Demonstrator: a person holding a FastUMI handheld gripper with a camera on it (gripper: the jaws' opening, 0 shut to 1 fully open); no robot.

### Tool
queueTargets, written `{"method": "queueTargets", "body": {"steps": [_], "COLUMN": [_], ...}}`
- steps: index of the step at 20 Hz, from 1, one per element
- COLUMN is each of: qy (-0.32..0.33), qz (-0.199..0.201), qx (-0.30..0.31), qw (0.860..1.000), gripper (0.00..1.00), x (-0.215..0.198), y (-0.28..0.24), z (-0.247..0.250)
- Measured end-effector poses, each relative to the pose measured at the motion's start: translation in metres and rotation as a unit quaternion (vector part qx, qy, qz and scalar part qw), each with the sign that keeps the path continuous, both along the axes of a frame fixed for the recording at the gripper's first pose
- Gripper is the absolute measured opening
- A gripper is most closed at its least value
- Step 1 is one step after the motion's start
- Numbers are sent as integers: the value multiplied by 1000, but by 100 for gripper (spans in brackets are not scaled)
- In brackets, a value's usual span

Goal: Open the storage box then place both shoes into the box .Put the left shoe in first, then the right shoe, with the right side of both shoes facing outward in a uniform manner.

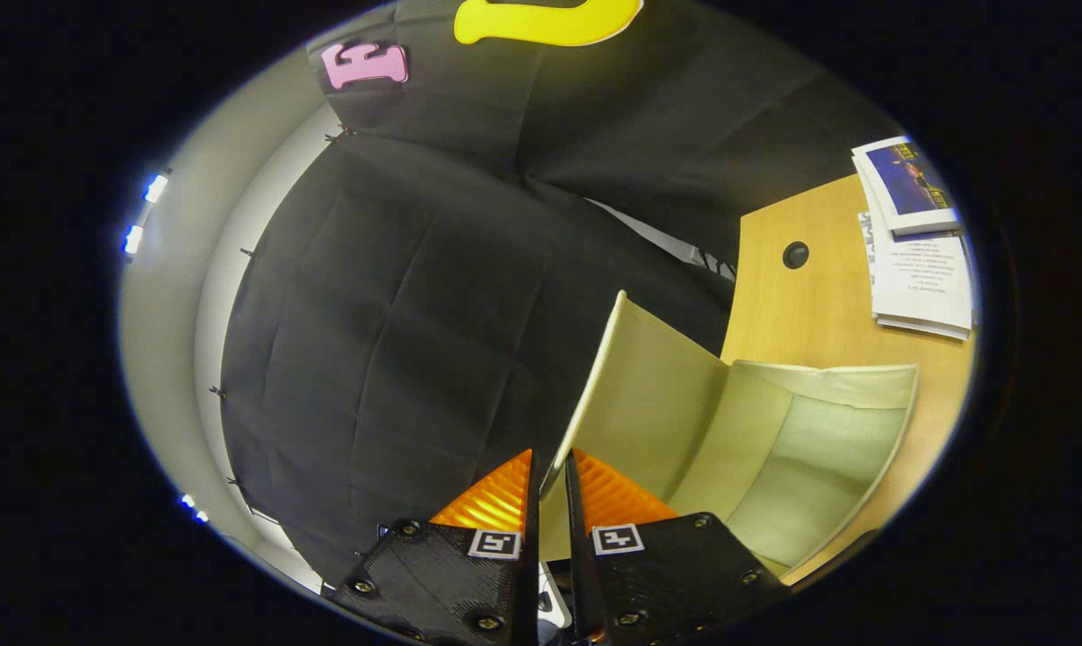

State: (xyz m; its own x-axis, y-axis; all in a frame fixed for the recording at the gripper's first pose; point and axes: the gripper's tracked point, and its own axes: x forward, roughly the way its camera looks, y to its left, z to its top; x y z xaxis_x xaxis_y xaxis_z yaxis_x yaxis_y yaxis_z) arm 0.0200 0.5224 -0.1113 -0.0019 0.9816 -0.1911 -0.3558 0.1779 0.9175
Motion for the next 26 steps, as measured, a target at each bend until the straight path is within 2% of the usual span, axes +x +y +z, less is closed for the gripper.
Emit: {"method": "queueTargets", "body": {"steps": [9, 13, 14, 15, 16, 18, 23, 26], "qy": [-15, -44, -51, -58, -67, -87, -112, -138], "qz": [-4, 2, 0, -3, -6, -10, -18, -36], "qx": [-3, -51, -53, -54, -59, -73, -84, -106], "qw": [1000, 998, 997, 997, 996, 993, 990, 984], "gripper": [15, 15, 37, 39, 60, 86, 86, 86], "x": [-8, -8, -7, -4, -2, 2, 0, 4], "y": [68, 70, 70, 62, 55, 45, -4, -45], "z": [2, -16, -17, -13, -11, -14, -8, -12]}}
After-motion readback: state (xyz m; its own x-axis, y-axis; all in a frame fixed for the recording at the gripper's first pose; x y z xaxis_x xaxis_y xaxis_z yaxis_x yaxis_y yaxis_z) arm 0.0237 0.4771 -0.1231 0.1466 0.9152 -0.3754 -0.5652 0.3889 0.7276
